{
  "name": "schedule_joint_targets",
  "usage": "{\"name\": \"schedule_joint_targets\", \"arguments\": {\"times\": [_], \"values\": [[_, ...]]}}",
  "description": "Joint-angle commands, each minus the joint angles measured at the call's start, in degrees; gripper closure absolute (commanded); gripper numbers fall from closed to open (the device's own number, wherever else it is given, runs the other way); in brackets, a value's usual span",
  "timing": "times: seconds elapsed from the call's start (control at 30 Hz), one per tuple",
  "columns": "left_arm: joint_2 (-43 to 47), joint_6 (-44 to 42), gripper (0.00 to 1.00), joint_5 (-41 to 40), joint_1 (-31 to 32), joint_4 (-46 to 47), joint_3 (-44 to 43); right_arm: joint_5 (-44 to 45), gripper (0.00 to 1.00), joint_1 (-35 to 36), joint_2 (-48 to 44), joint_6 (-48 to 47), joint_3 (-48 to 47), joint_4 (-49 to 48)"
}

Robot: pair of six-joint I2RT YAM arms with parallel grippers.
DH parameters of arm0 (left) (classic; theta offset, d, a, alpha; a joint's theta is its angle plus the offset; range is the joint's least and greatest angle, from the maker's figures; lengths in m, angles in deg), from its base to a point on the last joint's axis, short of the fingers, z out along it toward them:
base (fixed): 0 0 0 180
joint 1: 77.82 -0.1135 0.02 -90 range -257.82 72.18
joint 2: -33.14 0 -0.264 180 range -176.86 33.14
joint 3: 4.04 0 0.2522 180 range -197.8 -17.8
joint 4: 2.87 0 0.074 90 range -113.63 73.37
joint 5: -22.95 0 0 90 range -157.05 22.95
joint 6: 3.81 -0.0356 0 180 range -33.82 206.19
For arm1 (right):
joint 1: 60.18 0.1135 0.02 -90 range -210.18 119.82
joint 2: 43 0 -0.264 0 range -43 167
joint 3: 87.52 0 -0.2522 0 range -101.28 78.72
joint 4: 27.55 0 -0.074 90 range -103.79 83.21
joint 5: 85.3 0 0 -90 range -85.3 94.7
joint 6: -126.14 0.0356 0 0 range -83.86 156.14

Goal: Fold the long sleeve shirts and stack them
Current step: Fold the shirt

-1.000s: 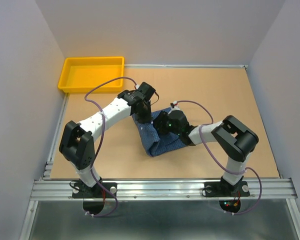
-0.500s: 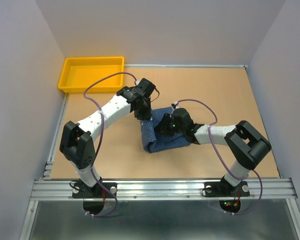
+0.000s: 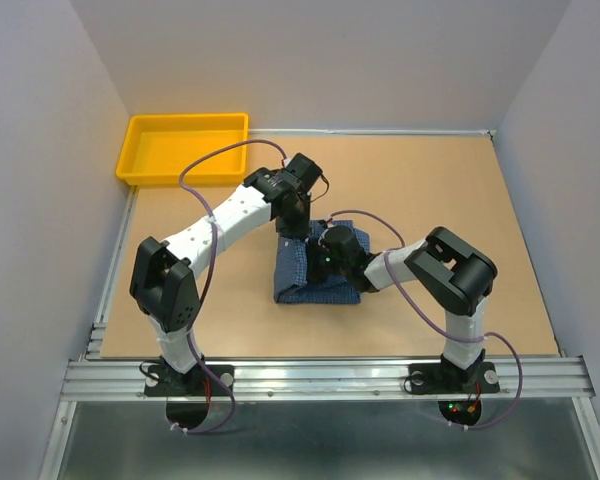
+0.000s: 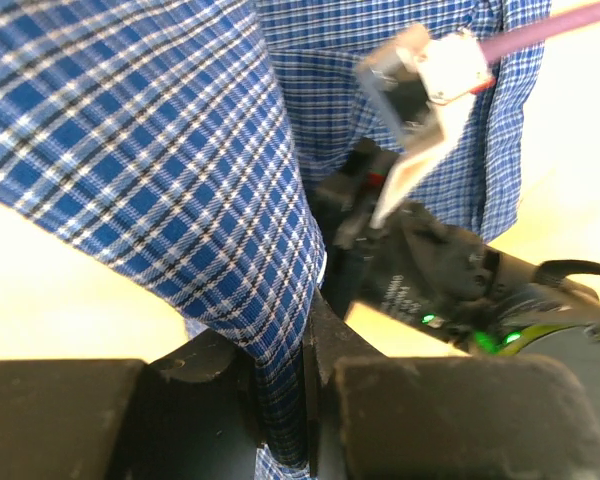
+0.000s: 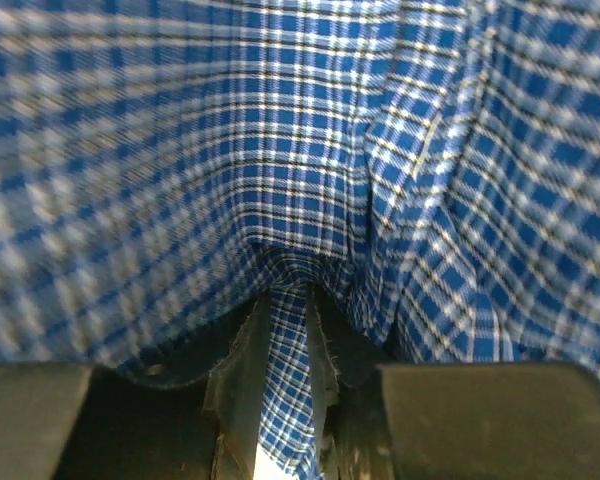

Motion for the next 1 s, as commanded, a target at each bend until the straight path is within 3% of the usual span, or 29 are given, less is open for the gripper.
{"name": "schedule_joint_targets", "arguments": {"times": [0.0,0.27,0.5,0.63,0.97], "values": [[-0.3,-1.4,0.89,-0.4,1.2,-1.1,-3.4,0.5,0.72,1.0,0.4,1.2,-2.4,-4.0],[-2.0,-1.8,0.89,-1.3,2.3,-1.3,-3.0,11.3,0.52,-0.4,-14.5,-5.3,5.9,2.8],[-4.0,-1.8,0.89,-1.7,3.3,-1.3,-4.1,18.5,0.52,-3.5,-26.9,-11.0,8.1,19.4],[-5.7,-1.8,0.89,-2.1,4.0,-2.1,-5.8,15.6,0.55,-7.7,-28.9,-10.1,10.4,21.7],[-8.9,-1.2,0.89,-2.0,5.6,-2.6,-8.7,9.9,0.61,-7.9,-30.2,-4.7,16.9,21.7]]}}
